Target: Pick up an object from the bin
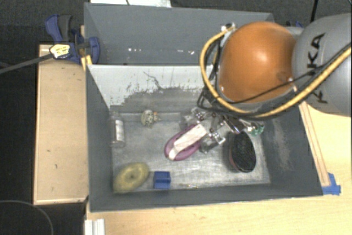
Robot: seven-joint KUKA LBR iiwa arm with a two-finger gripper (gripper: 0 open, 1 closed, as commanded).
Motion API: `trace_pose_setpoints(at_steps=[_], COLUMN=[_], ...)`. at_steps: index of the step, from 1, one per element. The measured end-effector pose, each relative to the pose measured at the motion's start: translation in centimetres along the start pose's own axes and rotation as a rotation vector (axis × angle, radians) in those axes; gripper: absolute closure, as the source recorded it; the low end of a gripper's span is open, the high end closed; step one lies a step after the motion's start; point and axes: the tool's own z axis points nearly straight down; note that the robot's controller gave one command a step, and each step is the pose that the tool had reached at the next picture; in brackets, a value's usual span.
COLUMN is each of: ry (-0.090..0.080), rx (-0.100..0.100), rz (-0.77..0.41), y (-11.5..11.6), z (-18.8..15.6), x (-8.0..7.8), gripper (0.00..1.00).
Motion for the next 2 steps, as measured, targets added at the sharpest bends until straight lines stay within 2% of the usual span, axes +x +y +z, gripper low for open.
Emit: trace_pose_setpoints(at_steps=[1,2], ry=[0.011,-0.002], rx=[-0.005,0.0], rz=[-0.178,-0.187], y=[-0.7,-0.4], z=[3.9,-7.1], x=[-1.1,-3.7], gripper=[1.0,1.0])
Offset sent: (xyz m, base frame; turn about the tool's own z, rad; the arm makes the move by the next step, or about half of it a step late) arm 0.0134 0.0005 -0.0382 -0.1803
